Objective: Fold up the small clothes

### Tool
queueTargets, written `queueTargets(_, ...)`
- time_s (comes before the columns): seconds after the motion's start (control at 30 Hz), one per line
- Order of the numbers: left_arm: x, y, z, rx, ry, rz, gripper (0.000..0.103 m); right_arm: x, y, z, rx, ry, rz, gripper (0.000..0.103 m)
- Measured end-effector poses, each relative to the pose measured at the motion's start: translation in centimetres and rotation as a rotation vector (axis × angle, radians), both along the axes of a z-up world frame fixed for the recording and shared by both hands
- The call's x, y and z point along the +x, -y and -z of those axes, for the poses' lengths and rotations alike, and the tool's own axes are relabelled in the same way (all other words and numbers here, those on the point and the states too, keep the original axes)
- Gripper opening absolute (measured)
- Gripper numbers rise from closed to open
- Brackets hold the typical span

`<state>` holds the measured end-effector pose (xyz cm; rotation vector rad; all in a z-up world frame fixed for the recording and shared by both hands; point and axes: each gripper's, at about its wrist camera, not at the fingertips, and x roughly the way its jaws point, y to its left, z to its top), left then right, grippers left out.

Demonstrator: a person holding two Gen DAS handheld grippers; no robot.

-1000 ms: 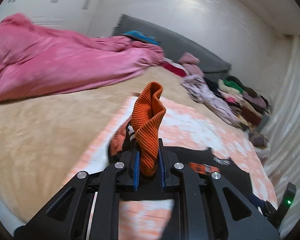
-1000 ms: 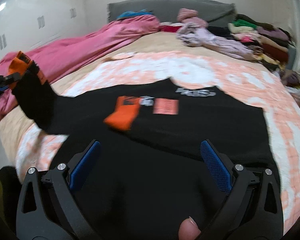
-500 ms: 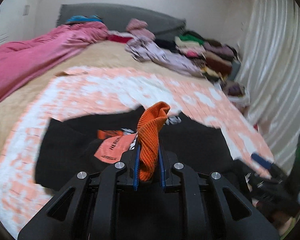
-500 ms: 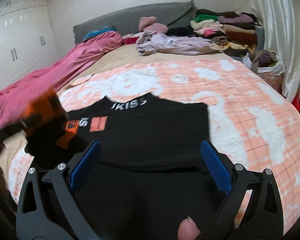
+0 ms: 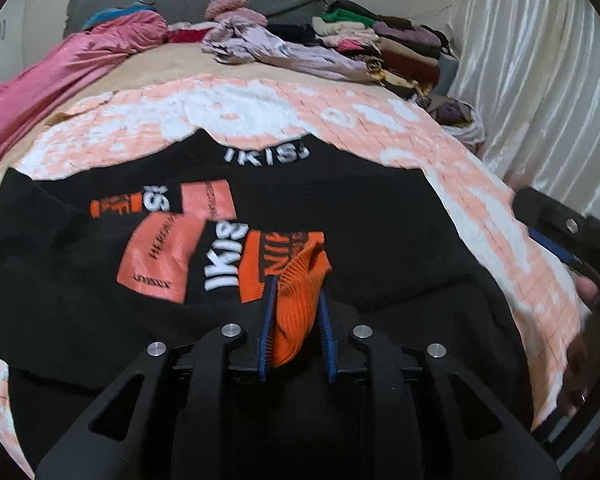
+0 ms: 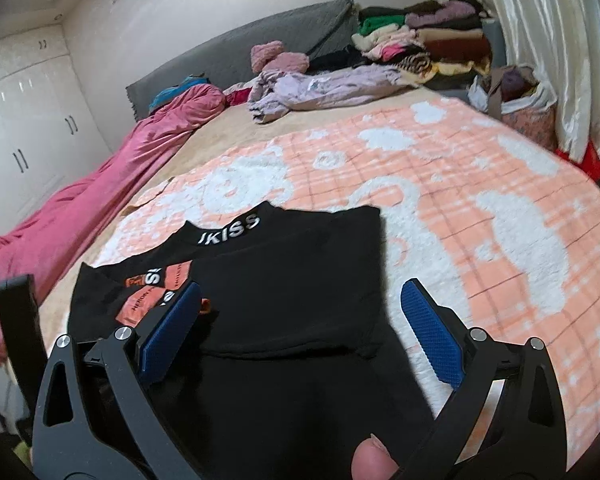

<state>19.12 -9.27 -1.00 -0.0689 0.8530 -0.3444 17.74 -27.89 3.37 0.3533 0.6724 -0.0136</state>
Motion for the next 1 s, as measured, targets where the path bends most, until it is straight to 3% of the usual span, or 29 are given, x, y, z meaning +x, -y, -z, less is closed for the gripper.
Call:
queueTargets(0.07, -0.7, -0.4, 0.2, -0.018, -0.018, 0.027, 0.028, 0.4, -0.3, 0.5, 0.014, -0.015, -0.018, 0.094)
queueTargets(0.27, -3.4, -2.7, -0.6, -0.031, -0.009, 0.049, 0.028, 1.8, -2.6, 2.6, 0.100, -0.086, -0.127, 0.089)
queueTargets(0.4, -4.4, -5.5, -1.7, 0.010, 0.029, -0.008, 0.029, 3.1, -5.3, 4.0, 0.139, -0.137, -0.217, 0.084)
queueTargets(0.5, -4.5, -7.8, -2.6, 0.026, 0.056, -0.064, 0.036, 3.8, -7.7, 5.0, 0.165, -0.171, -0.278, 0.079)
queueTargets(0.6, -4.3, -9.7, -3.4, 0.016, 0.073, -0.106, 0.037, 4.1, -9.7, 5.3, 0.139, -0.179, -0.309, 0.078)
queueTargets(0.7, -4.1, -11.1, -3.6, 0.010, 0.075, -0.147, 0.039, 4.5, -10.7, 5.5, 0.112, -0.171, -0.322, 0.058)
queueTargets(0.73, -4.0, -11.5, -3.7, 0.005, 0.072, -0.161, 0.041, 4.7, -11.2, 5.7, 0.098, -0.172, -0.337, 0.045)
queueTargets(0.8, -4.1, -12.0, -3.9, -0.004, 0.071, -0.182, 0.042, 4.7, -11.5, 6.1, 0.064, -0.176, -0.339, 0.031)
queueTargets(0.83, -4.0, -12.2, -4.0, -0.008, 0.074, -0.187, 0.042, 4.7, -11.5, 6.1, 0.048, -0.172, -0.336, 0.018)
queueTargets(0.93, -4.0, -12.7, -4.3, -0.009, 0.083, -0.203, 0.042, 4.7, -11.1, 5.9, 0.079, -0.159, -0.355, 0.008)
queueTargets(1.0, -4.0, -12.9, -4.4, -0.012, 0.085, -0.208, 0.042, 4.5, -11.2, 5.0, 0.056, -0.138, -0.379, 0.008)
